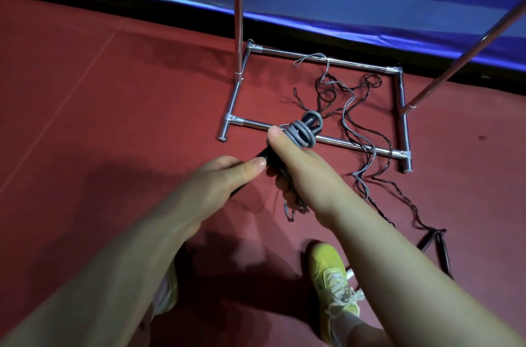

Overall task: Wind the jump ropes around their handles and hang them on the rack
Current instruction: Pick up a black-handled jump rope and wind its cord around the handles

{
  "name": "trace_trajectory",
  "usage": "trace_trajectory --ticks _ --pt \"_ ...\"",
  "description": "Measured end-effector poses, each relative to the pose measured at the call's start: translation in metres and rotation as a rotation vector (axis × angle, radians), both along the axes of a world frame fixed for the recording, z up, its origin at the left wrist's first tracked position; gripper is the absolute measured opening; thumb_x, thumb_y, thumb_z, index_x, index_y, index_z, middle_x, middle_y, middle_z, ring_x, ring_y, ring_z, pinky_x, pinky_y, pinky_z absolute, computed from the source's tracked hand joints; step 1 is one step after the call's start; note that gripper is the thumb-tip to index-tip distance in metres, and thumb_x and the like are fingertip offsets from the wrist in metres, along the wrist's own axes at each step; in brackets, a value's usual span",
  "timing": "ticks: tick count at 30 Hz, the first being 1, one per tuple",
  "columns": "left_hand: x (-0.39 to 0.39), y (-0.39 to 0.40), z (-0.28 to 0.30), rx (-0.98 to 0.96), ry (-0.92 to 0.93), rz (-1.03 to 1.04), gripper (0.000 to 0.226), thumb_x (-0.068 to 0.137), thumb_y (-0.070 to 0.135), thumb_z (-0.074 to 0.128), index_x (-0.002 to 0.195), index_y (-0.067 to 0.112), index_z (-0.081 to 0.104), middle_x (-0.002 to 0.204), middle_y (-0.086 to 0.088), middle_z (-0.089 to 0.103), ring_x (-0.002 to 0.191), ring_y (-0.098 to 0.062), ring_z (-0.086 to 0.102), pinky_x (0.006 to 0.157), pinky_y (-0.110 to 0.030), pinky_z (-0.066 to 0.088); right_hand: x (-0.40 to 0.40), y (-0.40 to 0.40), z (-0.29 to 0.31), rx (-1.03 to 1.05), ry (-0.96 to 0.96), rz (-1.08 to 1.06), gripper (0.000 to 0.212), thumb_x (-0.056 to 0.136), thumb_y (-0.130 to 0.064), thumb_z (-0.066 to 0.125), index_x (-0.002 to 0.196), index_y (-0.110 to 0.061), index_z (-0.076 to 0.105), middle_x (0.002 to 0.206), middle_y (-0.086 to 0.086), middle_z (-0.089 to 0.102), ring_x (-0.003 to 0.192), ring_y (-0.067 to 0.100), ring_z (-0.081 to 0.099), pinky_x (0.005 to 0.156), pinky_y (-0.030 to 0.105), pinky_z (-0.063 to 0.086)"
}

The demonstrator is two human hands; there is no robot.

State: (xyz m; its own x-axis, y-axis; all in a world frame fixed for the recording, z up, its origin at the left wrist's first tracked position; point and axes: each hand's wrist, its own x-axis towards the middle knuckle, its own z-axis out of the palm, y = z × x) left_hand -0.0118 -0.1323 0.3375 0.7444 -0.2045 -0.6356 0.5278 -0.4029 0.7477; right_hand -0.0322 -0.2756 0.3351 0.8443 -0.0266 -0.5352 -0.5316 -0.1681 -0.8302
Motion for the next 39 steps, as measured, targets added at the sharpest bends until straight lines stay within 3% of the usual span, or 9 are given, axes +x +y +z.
trace_trajectory --ticks 4,10,13,17,22,27,29,31,39 --pt "-0.001 -0.001 -0.002 -0.002 0.006 -0.005 0.042 0.054 0.055 0.076 0.081 0.025 0.064 0.078 0.01 0.062 0.082 -0.008 0.056 0.085 -0.031 0.045 0.0 0.0 -0.001 -0.128 -0.028 -0.007 0.05 0.089 -0.063 0.044 0.062 -0.022 0.053 0.035 -0.016 0.043 0.035 0.001 0.038 0.051 0.023 0.028" --pt "-0.003 -0.001 -0.007 -0.091 -0.037 -0.009 0.034 0.059 0.05 0.063 0.078 0.023 0.064 0.066 0.014 0.061 0.072 -0.005 0.059 0.09 -0.041 0.047 0.001 -0.001 -0.001 -0.152 -0.078 -0.084 0.055 0.084 -0.063 0.045 0.051 -0.019 0.038 0.037 -0.01 0.034 0.039 0.01 0.029 0.053 0.03 0.025" --pt "-0.005 0.0 0.0 -0.263 0.076 -0.018 0.03 0.062 0.044 0.072 0.079 0.02 0.067 0.057 0.014 0.063 0.058 -0.003 0.062 0.08 -0.041 0.05 -0.002 -0.002 -0.002 -0.108 -0.147 -0.109 0.046 0.069 -0.064 0.041 0.052 -0.022 0.033 0.042 -0.01 0.029 0.044 0.01 0.027 0.055 0.032 0.024" --pt "-0.006 0.003 0.01 -0.502 0.385 -0.093 0.061 0.067 0.061 0.041 0.077 0.01 0.072 0.071 -0.008 0.069 0.058 -0.018 0.066 0.06 -0.035 0.054 -0.012 -0.003 -0.004 0.087 -0.289 -0.148 0.039 0.058 -0.066 0.042 0.051 -0.027 0.046 0.055 0.002 0.036 0.054 0.016 0.034 0.057 0.033 0.024" --pt "-0.021 0.003 -0.003 -1.143 0.722 -0.315 0.083 0.084 0.069 0.038 0.117 -0.003 0.061 0.095 -0.015 0.069 0.077 -0.027 0.067 0.075 -0.038 0.053 -0.02 -0.007 0.011 0.522 -0.353 -0.137 0.033 0.069 -0.048 0.051 0.053 -0.019 0.049 0.037 -0.001 0.034 0.025 0.007 0.029 0.033 0.013 0.022" --pt "-0.019 0.004 0.002 -0.956 0.744 -0.221 0.063 0.083 0.064 0.035 0.088 0.01 0.069 0.061 0.001 0.053 0.043 -0.007 0.039 0.046 -0.021 0.034 -0.015 -0.012 -0.004 0.317 -0.339 -0.027 0.049 0.073 -0.057 0.043 0.056 -0.013 0.053 0.043 0.006 0.038 0.039 0.015 0.033 0.041 0.023 0.022" --pt "-0.011 0.006 0.006 -0.794 0.697 -0.093 0.062 0.085 0.063 0.034 0.075 0.01 0.066 0.053 0.002 0.045 0.039 -0.006 0.027 0.042 -0.019 0.023 -0.008 -0.015 -0.01 0.244 -0.278 0.082 0.07 0.07 -0.068 0.04 0.068 0.002 0.049 0.054 0.015 0.038 0.044 0.02 0.032 0.041 0.024 0.024" --pt "-0.005 0.008 0.007 -0.667 0.632 -0.019 0.064 0.085 0.062 0.031 0.068 0.01 0.065 0.051 0.001 0.042 0.039 -0.006 0.02 0.043 -0.02 0.016 -0.003 -0.016 -0.013 0.157 -0.231 0.137 0.071 0.078 -0.068 0.038 0.07 0.001 0.05 0.061 0.018 0.043 0.042 0.021 0.035 0.039 0.022 0.028" --pt "-0.001 -0.001 -0.001 -0.282 0.32 -0.049 0.07 0.094 0.06 0.018 0.074 0.007 0.059 0.049 -0.001 0.05 0.033 -0.005 0.02 0.04 -0.019 0.015 0.0 -0.017 -0.01 -0.202 -0.097 0.118 0.061 0.095 -0.051 0.035 0.057 -0.008 0.056 0.04 0.003 0.05 0.037 0.017 0.044 0.043 0.022 0.036"
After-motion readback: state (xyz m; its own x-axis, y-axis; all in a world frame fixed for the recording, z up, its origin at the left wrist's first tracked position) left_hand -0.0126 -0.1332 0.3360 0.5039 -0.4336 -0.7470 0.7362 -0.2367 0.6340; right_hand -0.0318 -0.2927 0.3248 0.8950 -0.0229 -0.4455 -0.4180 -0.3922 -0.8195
